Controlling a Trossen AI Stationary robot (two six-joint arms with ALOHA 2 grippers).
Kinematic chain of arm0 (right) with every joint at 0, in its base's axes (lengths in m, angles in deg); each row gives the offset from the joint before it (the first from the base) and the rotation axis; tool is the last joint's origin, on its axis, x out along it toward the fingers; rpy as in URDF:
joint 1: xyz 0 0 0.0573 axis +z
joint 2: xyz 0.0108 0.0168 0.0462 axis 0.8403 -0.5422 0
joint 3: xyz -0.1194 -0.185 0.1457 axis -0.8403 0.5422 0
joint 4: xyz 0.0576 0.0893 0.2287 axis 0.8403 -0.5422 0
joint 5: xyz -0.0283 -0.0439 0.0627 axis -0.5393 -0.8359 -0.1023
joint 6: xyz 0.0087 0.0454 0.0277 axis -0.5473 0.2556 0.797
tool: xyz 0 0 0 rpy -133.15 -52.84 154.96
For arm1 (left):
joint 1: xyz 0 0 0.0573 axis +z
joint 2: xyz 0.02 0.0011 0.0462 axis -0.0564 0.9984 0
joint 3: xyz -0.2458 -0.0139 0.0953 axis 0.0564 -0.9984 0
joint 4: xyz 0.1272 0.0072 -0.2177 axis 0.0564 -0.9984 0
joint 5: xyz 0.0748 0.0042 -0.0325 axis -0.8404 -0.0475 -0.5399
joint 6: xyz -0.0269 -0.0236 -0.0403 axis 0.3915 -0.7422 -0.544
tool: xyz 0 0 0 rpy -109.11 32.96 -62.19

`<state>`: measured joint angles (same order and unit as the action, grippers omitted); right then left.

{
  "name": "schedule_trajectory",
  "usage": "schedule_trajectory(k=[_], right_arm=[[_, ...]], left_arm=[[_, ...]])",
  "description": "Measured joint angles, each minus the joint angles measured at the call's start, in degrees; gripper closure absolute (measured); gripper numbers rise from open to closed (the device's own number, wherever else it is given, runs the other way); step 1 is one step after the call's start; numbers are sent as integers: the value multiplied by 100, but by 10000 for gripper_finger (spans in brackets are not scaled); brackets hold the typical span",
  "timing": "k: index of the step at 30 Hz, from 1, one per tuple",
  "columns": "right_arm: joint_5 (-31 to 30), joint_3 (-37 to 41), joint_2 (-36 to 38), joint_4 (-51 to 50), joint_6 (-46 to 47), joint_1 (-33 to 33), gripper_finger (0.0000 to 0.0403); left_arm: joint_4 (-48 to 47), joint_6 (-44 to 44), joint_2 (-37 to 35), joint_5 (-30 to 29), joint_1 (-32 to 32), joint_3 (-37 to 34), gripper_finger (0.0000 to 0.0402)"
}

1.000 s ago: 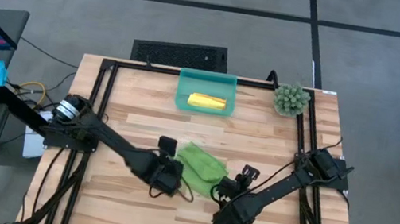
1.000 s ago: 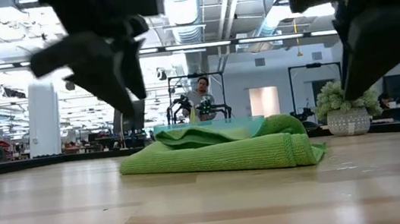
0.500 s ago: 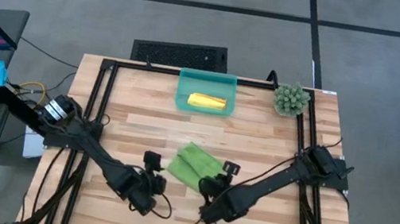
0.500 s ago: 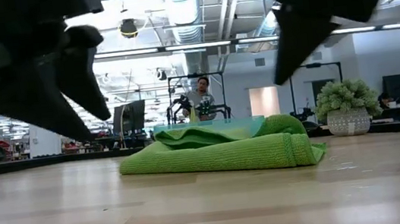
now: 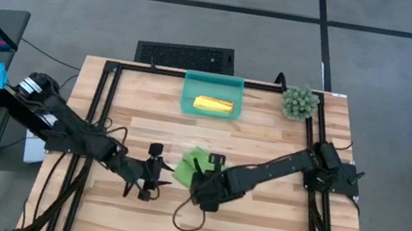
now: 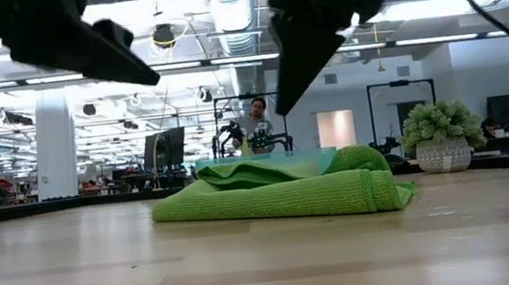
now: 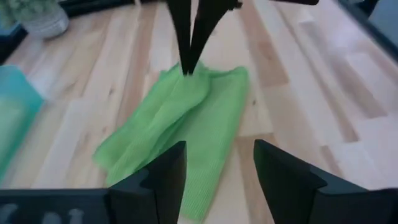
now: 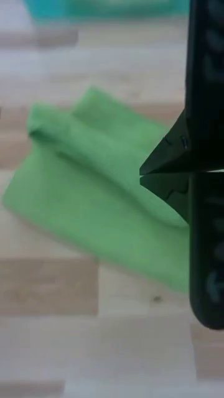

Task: Roll microfiber towels into tight, uniform cylinder then place into a basket
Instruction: Fold the green microfiber towel

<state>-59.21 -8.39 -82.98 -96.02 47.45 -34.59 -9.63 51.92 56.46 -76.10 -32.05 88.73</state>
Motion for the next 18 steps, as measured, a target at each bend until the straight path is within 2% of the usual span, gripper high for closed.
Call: schedule_trajectory(k=[3, 7, 10, 14, 18], right_arm=[[527, 0, 0, 263, -134, -133, 390], [823, 47, 1, 385, -250, -118, 396], [1054, 368, 1, 746, -251, -134, 399], [1086, 630, -7, 1345, -251, -205, 394], [1131, 661, -35, 1466, -209, -275, 393]], left_arm=[[627, 26, -11, 162, 193, -454, 229], [849, -77, 37, 198, 395, -733, 233], [858, -79, 35, 209, 448, -752, 233], [864, -44, 35, 209, 452, -743, 233], [858, -49, 35, 209, 452, -741, 233]])
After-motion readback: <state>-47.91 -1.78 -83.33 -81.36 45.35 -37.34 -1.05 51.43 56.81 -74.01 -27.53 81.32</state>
